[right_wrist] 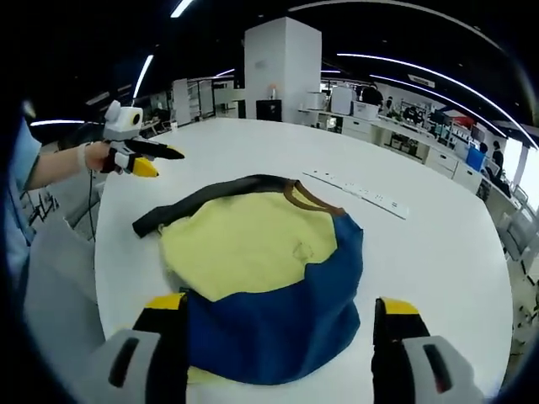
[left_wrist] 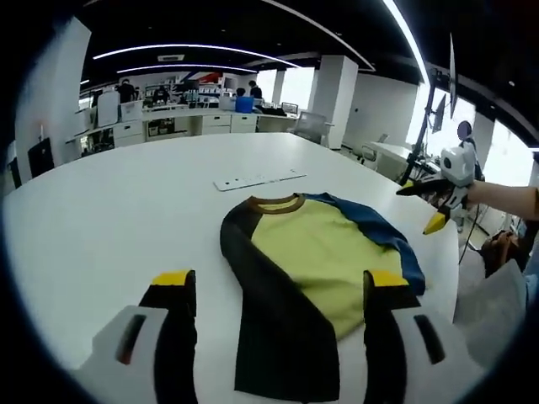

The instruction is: Fold the garment on the visible template until the final outline fits inside the template.

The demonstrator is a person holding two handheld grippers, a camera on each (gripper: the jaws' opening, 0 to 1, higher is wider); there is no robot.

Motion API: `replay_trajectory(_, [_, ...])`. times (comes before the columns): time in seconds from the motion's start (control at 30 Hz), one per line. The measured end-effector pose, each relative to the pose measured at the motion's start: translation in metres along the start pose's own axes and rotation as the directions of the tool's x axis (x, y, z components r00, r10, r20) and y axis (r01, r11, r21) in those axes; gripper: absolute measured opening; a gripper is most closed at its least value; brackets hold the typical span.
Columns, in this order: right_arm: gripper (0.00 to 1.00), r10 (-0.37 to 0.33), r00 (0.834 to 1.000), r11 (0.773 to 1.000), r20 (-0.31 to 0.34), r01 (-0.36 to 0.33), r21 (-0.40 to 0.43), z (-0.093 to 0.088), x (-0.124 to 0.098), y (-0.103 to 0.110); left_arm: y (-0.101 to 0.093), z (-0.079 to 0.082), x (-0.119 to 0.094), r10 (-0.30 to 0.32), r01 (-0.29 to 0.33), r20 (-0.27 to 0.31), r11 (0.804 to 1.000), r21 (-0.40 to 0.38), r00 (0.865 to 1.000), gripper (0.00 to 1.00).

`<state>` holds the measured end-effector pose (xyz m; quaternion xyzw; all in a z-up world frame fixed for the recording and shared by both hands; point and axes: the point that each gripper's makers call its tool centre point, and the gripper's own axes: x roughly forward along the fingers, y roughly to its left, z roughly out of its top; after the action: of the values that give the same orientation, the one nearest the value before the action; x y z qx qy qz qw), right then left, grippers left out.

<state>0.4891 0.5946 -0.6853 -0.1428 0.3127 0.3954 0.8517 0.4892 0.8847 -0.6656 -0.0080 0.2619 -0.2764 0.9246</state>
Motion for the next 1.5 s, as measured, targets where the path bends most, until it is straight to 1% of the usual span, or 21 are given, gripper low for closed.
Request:
replay_trajectory(0.1, [0.90,0.002,1.000,1.000,0.003,-0.002,-0.002,-0.001,-0.001,0.006,0.001,-0.002,-0.005,0.004,-0.004,0.002,1.000,-0.008,1.000,0.78])
replay_trajectory(0.17, [0.87,0.011,1.000,1.000,0.004,-0.011,-0.011,-0.001,-0.003,0.014,0.001,-0.002,-0.007,0.010,-0.010,0.005,1.000,-0.011,1.000,0.78])
replay_trajectory(0.27, [0.84,0.020,1.000,0.999,0.015,-0.020,-0.041,-0.001,-0.007,0.034,-0.001,-0.004,-0.010,0.014,-0.014,0.008,1.000,-0.014,1.000,0.78])
replay_trajectory(0.4, [0.69,0.057,0.998,0.995,0.010,-0.056,-0.082,-0.009,-0.007,0.063,-0.004,-0.011,-0.009,0.010,-0.010,0.001,1.000,-0.024,1.000,0.77])
replay_trajectory(0.47, [0.63,0.072,0.997,0.994,0.004,-0.071,-0.083,-0.014,-0.003,0.074,-0.006,-0.013,-0.009,0.009,-0.009,0.000,1.000,-0.029,1.000,0.77])
replay_trajectory(0.53, [0.58,0.097,0.995,0.991,-0.001,-0.096,-0.088,-0.018,0.000,0.084,-0.008,-0.015,-0.009,0.004,-0.004,-0.002,0.999,-0.035,1.000,0.76])
replay_trajectory(0.6, [0.51,0.098,0.995,0.991,-0.005,-0.098,-0.089,-0.021,0.004,0.090,-0.010,-0.018,-0.010,0.002,-0.002,-0.004,0.999,-0.038,1.000,0.76])
replay_trajectory(0.67, [0.44,0.113,0.993,0.988,-0.018,-0.114,-0.104,-0.025,0.010,0.098,-0.012,-0.021,-0.010,-0.001,0.001,-0.008,0.999,-0.042,1.000,0.75])
replay_trajectory(0.7, [0.43,0.120,0.992,0.986,-0.028,-0.122,-0.112,-0.027,0.014,0.102,-0.013,-0.022,-0.011,-0.003,0.003,-0.009,0.999,-0.044,1.000,0.75])
replay_trajectory(0.73, [0.42,0.124,0.992,0.985,-0.031,-0.126,-0.117,-0.028,0.016,0.104,-0.014,-0.024,-0.012,-0.004,0.004,-0.009,0.999,-0.047,1.000,0.75])
replay_trajectory(0.87, [0.26,0.125,0.992,0.984,-0.035,-0.128,-0.120,-0.028,0.026,0.108,-0.016,-0.030,-0.015,-0.005,0.005,-0.010,0.998,-0.062,1.000,0.74])
replay_trajectory(0.93, [0.21,0.126,0.991,0.984,-0.031,-0.129,-0.123,-0.025,0.032,0.111,-0.017,-0.033,-0.016,-0.004,0.004,-0.011,0.998,-0.066,1.000,0.74])
replay_trajectory(1.03, [0.11,0.124,0.992,0.982,-0.038,-0.128,-0.136,-0.024,0.040,0.112,-0.017,-0.037,-0.018,-0.005,0.004,-0.016,0.997,-0.075,1.000,0.74])
replay_trajectory(1.2, [0.09,0.116,0.991,0.980,-0.062,-0.124,-0.156,-0.025,0.054,0.113,-0.016,-0.037,-0.021,0.003,-0.003,-0.008,0.996,-0.086,1.000,0.74])
replay_trajectory(1.3, [0.06,0.105,0.992,0.975,-0.075,-0.117,-0.189,-0.025,0.059,0.114,-0.014,-0.037,-0.023,0.006,-0.006,-0.006,0.996,-0.089,1.000,0.74])
replay_trajectory(1.33, [0.06,0.102,0.991,0.970,-0.087,-0.119,-0.211,-0.028,0.061,0.113,-0.014,-0.037,-0.023,0.007,-0.007,-0.005,0.996,-0.090,1.000,0.74])
replay_trajectory(1.37, [0.06,0.101,0.991,0.969,-0.092,-0.119,-0.216,-0.030,0.063,0.113,-0.014,-0.037,-0.023,0.007,-0.008,-0.005,0.996,-0.091,1.000,0.74])
replay_trajectory(1.43, [0.05,0.113,0.990,0.973,-0.089,-0.128,-0.194,-0.031,0.065,0.112,-0.014,-0.037,-0.023,0.008,-0.008,-0.003,0.995,-0.095,1.000,0.74])
replay_trajectory(1.5, [0.00,0.100,0.991,0.970,-0.086,-0.117,-0.214,-0.030,0.064,0.110,-0.014,-0.037,-0.024,0.006,-0.006,-0.005,0.995,-0.098,1.000,0.74])
